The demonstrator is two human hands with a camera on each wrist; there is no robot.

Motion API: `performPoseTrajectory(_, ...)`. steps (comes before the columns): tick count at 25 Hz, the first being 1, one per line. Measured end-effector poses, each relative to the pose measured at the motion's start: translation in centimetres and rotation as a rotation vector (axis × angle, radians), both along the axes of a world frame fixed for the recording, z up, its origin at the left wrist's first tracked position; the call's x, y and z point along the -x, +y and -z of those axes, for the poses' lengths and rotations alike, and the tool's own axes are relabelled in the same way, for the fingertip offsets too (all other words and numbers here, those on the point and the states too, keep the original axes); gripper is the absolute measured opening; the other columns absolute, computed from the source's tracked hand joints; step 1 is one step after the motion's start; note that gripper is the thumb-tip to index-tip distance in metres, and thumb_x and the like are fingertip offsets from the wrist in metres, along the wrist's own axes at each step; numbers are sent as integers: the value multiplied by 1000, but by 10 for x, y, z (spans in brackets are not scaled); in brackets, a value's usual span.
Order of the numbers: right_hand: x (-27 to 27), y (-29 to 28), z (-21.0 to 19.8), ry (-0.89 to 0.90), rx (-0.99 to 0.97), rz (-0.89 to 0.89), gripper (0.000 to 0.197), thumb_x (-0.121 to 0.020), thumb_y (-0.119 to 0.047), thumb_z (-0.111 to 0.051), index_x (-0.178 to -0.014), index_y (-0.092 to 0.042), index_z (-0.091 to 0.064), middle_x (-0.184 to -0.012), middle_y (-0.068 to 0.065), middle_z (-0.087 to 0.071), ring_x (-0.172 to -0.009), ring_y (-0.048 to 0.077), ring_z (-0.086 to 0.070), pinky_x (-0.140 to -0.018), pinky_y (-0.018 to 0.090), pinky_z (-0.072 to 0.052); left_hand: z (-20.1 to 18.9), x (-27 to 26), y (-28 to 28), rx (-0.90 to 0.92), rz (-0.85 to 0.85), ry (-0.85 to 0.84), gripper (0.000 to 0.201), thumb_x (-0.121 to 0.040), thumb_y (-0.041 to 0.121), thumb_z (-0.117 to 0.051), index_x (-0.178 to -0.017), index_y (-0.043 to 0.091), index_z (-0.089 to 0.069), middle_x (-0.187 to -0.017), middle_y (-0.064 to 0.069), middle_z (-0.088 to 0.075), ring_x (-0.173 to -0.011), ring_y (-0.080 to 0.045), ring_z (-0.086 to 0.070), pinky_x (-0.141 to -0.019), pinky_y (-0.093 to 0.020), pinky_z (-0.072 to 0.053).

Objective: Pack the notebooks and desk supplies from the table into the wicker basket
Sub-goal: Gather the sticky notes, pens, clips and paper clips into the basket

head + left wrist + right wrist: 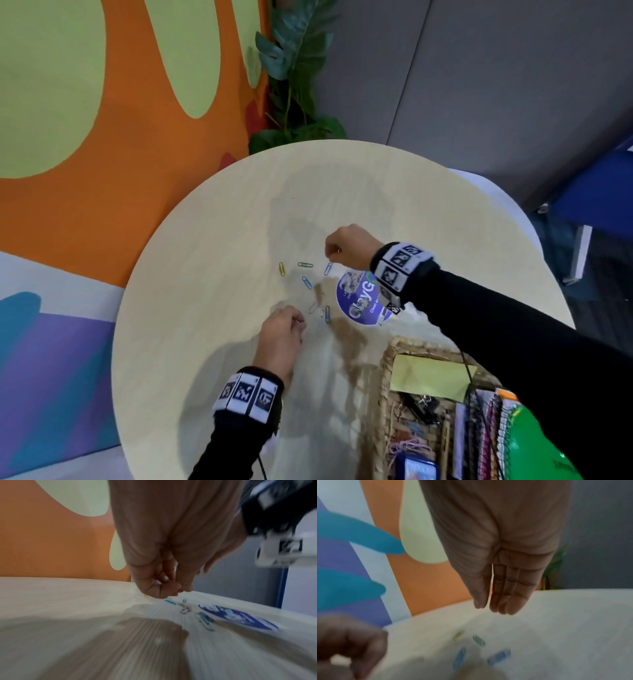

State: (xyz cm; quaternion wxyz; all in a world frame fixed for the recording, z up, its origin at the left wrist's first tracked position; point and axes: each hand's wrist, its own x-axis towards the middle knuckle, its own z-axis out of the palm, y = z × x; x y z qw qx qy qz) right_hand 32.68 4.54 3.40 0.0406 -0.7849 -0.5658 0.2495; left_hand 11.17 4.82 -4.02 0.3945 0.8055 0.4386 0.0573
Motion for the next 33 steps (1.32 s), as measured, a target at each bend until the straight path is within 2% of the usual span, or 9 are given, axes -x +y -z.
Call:
performPoseTrajectory(5, -7, 19, 61, -74, 190, -138, 18, -87, -8, -57, -104, -5, -63, -114, 15, -58, -106, 32, -56, -84, 38, -46, -15, 18, -3, -16, -23, -101, 15, -89, 13, -62, -81, 25, -58, -81, 7, -61, -73, 4, -54, -67, 0, -40)
performPoseTrajectory(10, -13, 24, 69, -86, 244, -187, 7, -88, -8, -57, -92, -4, -60, -108, 18, -59, -106, 33, -56, -84, 36, -42, -17, 21, -7, 14, -15, -99, 23, -88, 13, -64, -76, 31, -56, -79, 9, -61, -73, 2, -55, -69, 1, -40)
performPoseTrajectory(13, -9, 20, 51, -60, 269, -173, 9, -90, -5, -53, -85, -12, -52, -110, 19, -63, -88, 25, -52, -75, 32, -38, -21, 16, -10, 17, 16, -90, 23, -87, 13, -65, -75, 31, -56, -78, 8, -64, -70, 3, -55, -66, 2, -39)
performPoseTrajectory(15, -7, 7, 22, -48, 187, -104, 9, -87, -3, -56, -88, -8, -63, -106, 17, -67, -84, 23, -52, -70, 27, -34, -25, 12, -15, 30, 15, -87, 19, -85, 13, -67, -77, 27, -58, -76, 7, -66, -66, 4, -56, -64, 2, -40)
performPoseTrajectory(20, 15, -105, -57, 43, -48, 79, 11, -78, -4, -61, -85, -8, -69, -81, 7, -69, -71, 17, -51, -67, 27, -41, -43, -2, -43, 95, 21, -187, 34, -78, 14, -75, -69, 31, -48, -65, 10, -66, -66, 8, -60, -61, -1, -42)
performPoseTrajectory(24, 60, -219, -57, 160, 81, 182, 10, -82, -7, -64, -84, -13, -73, -86, 2, -74, -75, 10, -61, -65, 14, -39, -71, -11, -75, 92, 195, -269, 20, -80, 10, -73, -73, 27, -64, -65, 26, -66, -69, 13, -61, -64, 1, -43)
performPoseTrajectory(28, 93, -259, -12, 88, 287, 198, 14, -80, -5, -58, -85, -7, -71, -92, 13, -72, -86, 27, -66, -66, 24, -38, -95, -11, -105, 14, 385, -271, 14, -84, 9, -67, -85, 20, -76, -81, 16, -69, -71, 12, -60, -67, 4, -41)
performPoseTrajectory(31, 108, -257, 13, 20, 333, 268, 20, -85, 1, -51, -96, 2, -67, -99, 20, -68, -93, 32, -66, -68, 30, -42, -106, -6, -129, -17, 615, -101, 20, -88, 8, -61, -97, 18, -77, -91, 11, -70, -78, 4, -61, -73, 0, -41)
performPoseTrajectory(33, 114, -250, 19, -9, 361, 285, 24, -89, 3, -46, -105, 4, -64, -107, 21, -67, -99, 34, -66, -74, 35, -48, -110, -6, -142, -50, 771, 69, 26, -91, 10, -56, -105, 20, -75, -103, 7, -73, -93, -8, -66, -86, -15, -48)
